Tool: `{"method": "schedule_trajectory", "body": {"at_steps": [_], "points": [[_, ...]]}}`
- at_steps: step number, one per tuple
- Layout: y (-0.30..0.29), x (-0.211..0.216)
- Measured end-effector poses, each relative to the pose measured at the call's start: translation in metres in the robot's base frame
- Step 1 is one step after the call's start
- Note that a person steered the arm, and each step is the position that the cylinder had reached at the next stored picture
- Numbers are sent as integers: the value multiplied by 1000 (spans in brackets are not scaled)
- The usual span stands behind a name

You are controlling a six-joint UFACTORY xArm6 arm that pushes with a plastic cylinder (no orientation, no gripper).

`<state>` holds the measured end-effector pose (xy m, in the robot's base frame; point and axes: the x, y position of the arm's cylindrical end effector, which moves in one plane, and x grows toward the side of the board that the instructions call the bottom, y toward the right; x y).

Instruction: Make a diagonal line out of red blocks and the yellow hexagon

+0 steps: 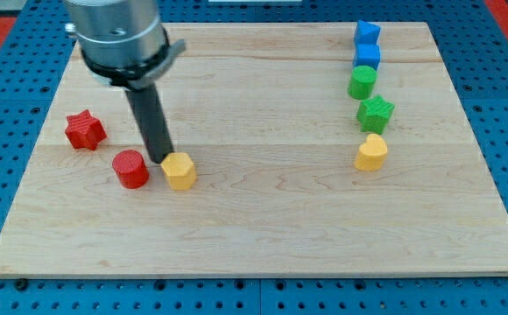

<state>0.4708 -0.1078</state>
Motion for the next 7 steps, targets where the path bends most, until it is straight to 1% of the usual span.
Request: {"method": "schedule_trajectory", "body": {"at_steps": [1,2,4,6,7], "points": [[35,13],[52,15],[21,47],[-30,82],[-25,89]]}}
